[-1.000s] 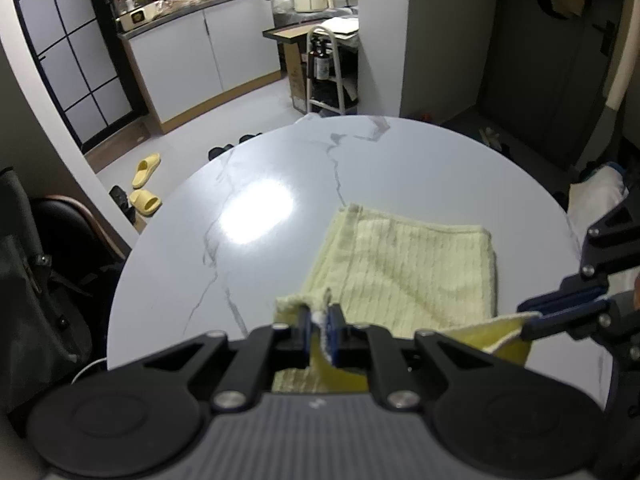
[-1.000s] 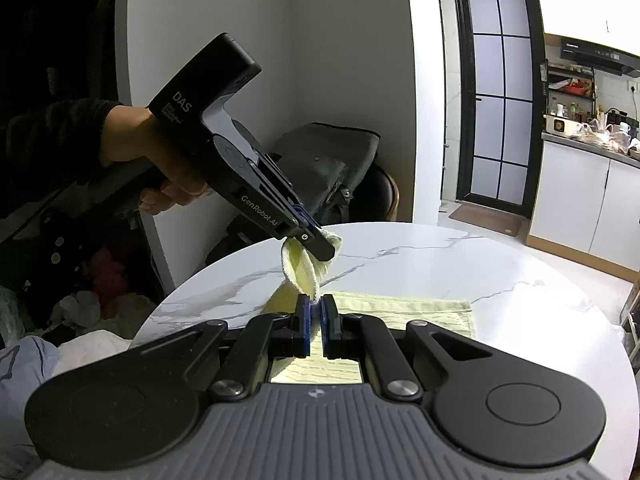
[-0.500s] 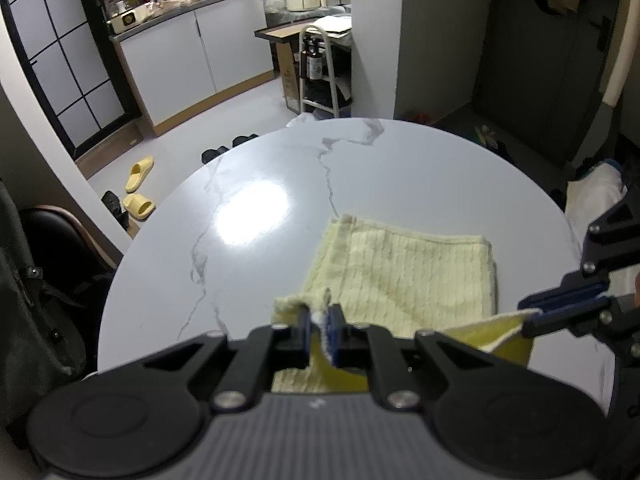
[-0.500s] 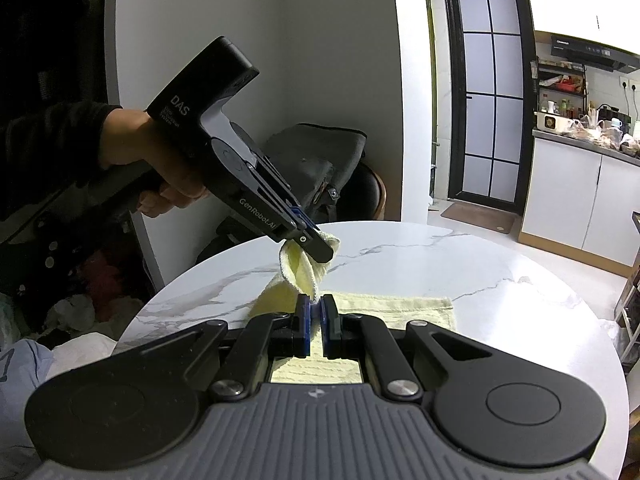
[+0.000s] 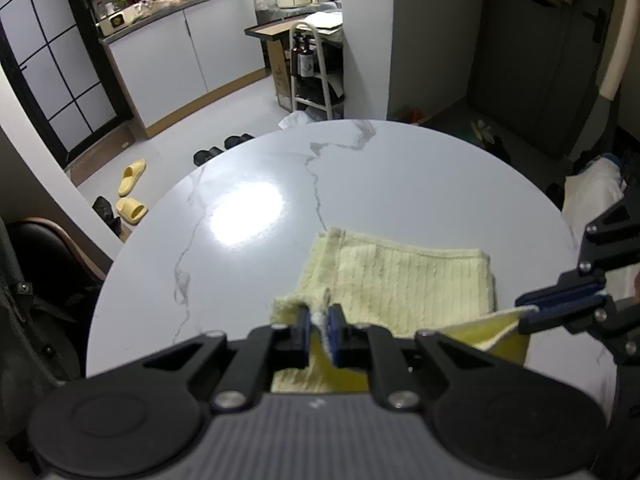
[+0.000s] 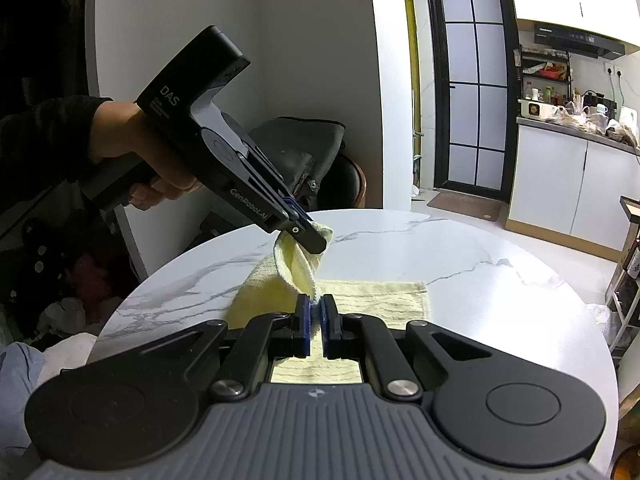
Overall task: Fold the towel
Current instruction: 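Lift the towel end with the right gripper and fold it over the towel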
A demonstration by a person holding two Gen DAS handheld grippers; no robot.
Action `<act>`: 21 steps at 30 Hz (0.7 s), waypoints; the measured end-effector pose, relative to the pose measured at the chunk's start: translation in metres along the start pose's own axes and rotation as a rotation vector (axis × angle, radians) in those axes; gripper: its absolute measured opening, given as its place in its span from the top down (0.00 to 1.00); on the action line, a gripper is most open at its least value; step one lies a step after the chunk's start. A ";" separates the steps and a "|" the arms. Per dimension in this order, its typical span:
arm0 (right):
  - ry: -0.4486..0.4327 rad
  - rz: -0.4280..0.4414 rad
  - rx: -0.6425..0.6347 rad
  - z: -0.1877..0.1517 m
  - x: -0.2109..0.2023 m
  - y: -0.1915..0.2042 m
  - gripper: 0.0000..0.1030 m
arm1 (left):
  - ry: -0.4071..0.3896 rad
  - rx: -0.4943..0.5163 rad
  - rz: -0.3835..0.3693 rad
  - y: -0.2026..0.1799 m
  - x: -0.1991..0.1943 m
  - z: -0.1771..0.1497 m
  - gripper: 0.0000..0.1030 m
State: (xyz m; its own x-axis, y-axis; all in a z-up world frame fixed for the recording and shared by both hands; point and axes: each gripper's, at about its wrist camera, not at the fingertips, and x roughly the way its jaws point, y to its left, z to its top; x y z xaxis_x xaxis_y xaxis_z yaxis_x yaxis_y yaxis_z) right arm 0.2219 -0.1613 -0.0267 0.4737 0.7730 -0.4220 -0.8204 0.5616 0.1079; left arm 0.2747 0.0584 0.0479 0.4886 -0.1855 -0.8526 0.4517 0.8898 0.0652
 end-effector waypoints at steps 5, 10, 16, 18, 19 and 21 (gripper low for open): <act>-0.004 -0.013 0.012 -0.001 -0.003 -0.006 0.94 | -0.002 0.003 -0.004 -0.002 0.004 0.004 0.89; -0.002 -0.020 0.021 -0.004 -0.003 -0.009 0.94 | 0.005 0.010 -0.006 -0.005 0.007 0.010 0.89; 0.000 -0.022 0.031 -0.007 -0.002 -0.015 0.94 | 0.025 0.030 -0.002 -0.009 0.015 0.016 0.89; 0.010 -0.023 0.033 -0.010 0.001 -0.016 0.94 | 0.029 0.030 -0.003 -0.009 0.017 0.016 0.89; 0.012 -0.024 0.032 -0.011 0.002 -0.016 0.94 | 0.030 0.028 -0.004 -0.009 0.018 0.017 0.89; 0.019 -0.025 0.036 -0.012 0.003 -0.018 0.94 | 0.034 0.022 -0.009 -0.007 0.021 0.017 0.89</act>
State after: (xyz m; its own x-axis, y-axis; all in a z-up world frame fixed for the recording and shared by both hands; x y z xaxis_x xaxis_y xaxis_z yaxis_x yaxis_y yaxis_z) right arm 0.2339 -0.1722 -0.0413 0.4873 0.7532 -0.4418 -0.7962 0.5911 0.1295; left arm 0.2944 0.0412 0.0378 0.4592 -0.1792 -0.8700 0.4721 0.8789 0.0682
